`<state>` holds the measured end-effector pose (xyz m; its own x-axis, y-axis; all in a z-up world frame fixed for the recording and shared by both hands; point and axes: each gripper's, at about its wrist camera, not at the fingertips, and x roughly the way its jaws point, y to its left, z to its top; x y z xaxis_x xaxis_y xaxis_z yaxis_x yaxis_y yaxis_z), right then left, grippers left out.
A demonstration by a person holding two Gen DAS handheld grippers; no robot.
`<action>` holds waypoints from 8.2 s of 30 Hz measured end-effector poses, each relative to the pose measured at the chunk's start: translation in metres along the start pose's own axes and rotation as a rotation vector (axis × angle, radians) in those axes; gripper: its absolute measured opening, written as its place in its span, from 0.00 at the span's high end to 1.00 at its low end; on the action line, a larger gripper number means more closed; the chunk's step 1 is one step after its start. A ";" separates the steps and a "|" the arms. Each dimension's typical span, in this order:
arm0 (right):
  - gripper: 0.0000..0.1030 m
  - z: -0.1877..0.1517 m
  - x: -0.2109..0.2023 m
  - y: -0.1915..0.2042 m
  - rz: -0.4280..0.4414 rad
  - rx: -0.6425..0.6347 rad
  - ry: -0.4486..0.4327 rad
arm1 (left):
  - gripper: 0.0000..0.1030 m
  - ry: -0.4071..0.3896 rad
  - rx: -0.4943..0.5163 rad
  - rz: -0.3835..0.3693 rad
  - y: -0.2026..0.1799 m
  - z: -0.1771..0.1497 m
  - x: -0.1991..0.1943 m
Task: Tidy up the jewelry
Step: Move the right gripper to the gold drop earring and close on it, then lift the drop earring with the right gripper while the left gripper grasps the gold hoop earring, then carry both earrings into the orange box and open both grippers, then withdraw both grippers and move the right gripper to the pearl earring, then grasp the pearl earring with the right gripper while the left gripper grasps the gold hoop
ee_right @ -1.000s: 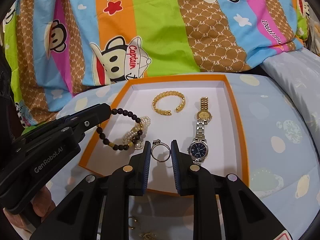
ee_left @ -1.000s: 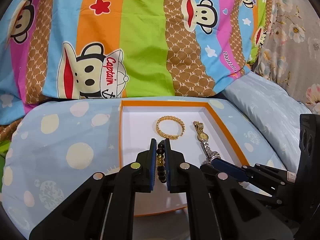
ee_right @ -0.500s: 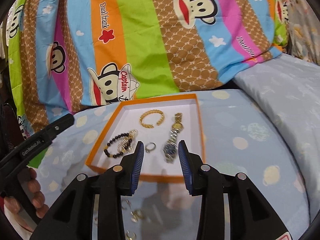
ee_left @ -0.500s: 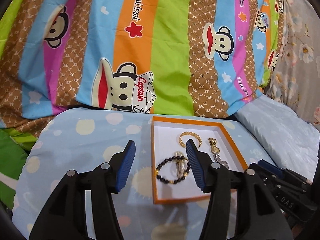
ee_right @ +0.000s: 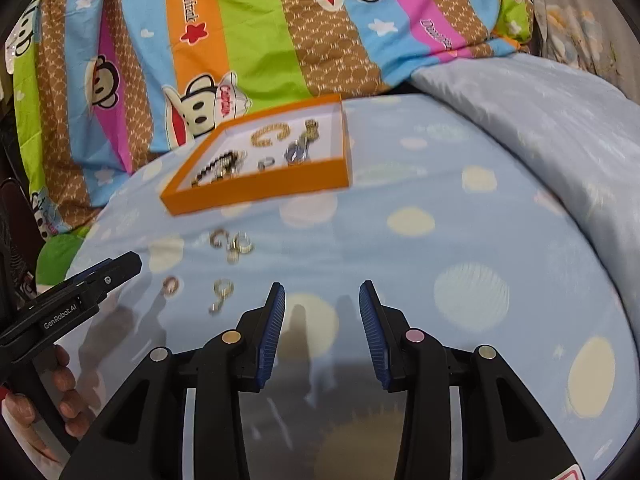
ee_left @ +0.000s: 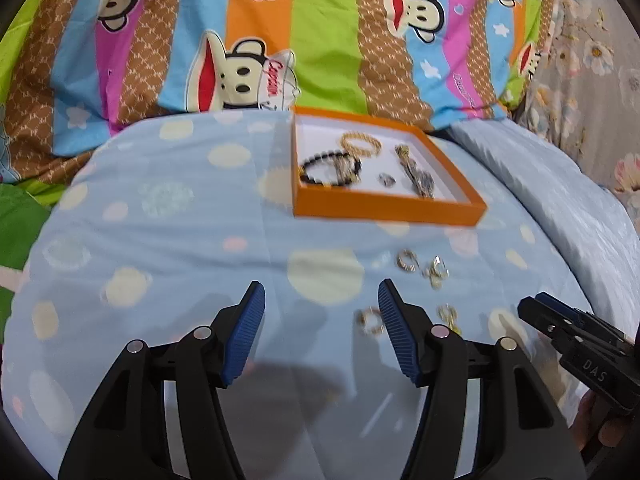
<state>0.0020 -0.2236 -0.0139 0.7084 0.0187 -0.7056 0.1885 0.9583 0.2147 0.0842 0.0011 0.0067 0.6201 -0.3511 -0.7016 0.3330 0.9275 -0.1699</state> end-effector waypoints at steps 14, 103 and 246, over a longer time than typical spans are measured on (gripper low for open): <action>0.62 -0.013 0.001 0.032 0.056 -0.064 0.025 | 0.40 0.058 -0.005 -0.006 -0.012 -0.019 0.001; 0.87 0.051 -0.014 0.025 0.113 -0.049 -0.110 | 0.84 0.011 0.033 -0.078 -0.030 0.025 0.001; 0.85 0.015 0.029 0.013 0.076 0.023 0.038 | 0.83 0.043 0.010 -0.005 -0.039 0.023 0.047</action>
<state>0.0354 -0.2146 -0.0216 0.6951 0.1023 -0.7116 0.1514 0.9468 0.2840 0.1161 -0.0548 -0.0038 0.5877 -0.3500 -0.7295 0.3437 0.9242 -0.1665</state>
